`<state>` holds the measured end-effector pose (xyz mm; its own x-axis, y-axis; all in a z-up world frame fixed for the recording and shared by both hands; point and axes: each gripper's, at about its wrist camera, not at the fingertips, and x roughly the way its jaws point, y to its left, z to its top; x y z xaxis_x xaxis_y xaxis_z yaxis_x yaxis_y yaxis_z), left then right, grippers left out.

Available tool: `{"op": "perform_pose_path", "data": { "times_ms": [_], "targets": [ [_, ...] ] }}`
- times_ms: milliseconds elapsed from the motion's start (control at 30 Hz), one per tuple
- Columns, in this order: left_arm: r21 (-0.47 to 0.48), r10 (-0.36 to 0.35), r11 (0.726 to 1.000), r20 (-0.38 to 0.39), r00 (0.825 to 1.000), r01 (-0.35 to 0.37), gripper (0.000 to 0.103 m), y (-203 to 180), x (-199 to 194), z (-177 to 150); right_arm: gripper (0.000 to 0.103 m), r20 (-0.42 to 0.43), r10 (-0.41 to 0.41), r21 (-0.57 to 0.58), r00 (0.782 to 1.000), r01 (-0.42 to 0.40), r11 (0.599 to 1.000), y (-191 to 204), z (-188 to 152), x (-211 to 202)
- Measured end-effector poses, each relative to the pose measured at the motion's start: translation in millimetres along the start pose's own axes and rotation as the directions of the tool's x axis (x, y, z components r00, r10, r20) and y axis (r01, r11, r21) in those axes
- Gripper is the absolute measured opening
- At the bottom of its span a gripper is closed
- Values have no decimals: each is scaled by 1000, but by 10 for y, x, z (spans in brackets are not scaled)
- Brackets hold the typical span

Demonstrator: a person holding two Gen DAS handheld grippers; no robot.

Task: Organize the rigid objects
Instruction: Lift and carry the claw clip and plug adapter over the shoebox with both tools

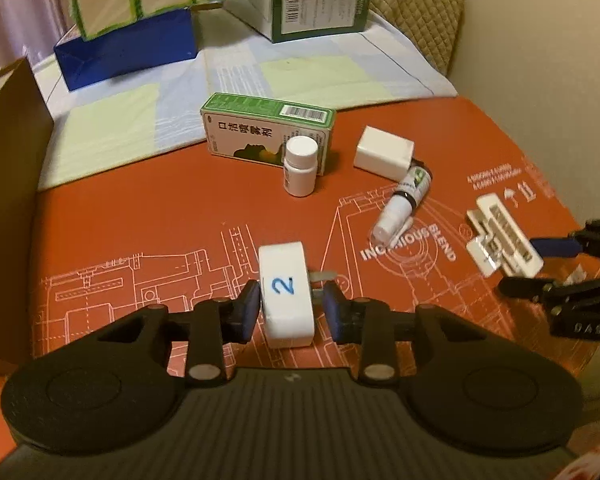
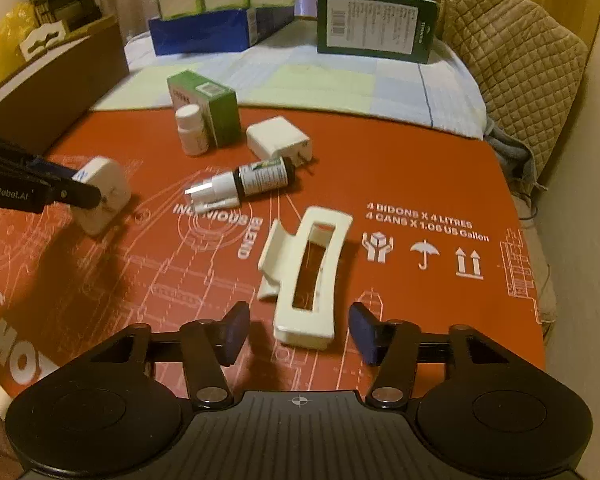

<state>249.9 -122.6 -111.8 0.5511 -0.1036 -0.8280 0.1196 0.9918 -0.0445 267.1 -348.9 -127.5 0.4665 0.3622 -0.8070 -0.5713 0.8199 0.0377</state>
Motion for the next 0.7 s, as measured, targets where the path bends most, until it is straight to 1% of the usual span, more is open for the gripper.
{"op": "perform_pose_path", "data": {
  "times_ms": [200, 233, 267, 433, 467, 500, 533, 700],
  "targets": [
    [-57, -17, 998, -6, 1000, 17, 30, 57, 82, 108, 53, 9, -4, 60, 1000, 3, 998, -22, 118, 69],
    [-61, -16, 998, -4, 1000, 15, 26, 63, 91, 123, 53, 10, -2, 75, 1000, 1, 997, -32, 136, 83],
    [-61, -13, 998, -2, 1000, 13, 24, 64, 101, 135, 53, 10, 1, 85, 1000, -2, 996, -37, 152, 89],
    [-47, 1, 999, 2, 1000, -1, 23, 52, 134, 161, 53, 7, -10, 117, 1000, 9, 993, -37, 205, 146],
    [-41, 4, 999, 2, 1000, -4, 23, 44, 135, 162, 51, 8, -13, 123, 1000, 12, 992, -38, 211, 153],
    [-32, 8, 999, 2, 1000, -8, 23, 33, 136, 161, 41, 7, -16, 124, 1000, 15, 992, -37, 216, 162],
    [-24, 10, 1000, 2, 1000, -10, 23, 25, 135, 158, 39, -1, -22, 123, 1000, 22, 992, -32, 221, 175],
    [-22, 7, 1000, -6, 1000, -7, 22, 52, 116, 141, 38, -5, -23, 119, 1000, 23, 993, 6, 221, 164]
  ]
}}
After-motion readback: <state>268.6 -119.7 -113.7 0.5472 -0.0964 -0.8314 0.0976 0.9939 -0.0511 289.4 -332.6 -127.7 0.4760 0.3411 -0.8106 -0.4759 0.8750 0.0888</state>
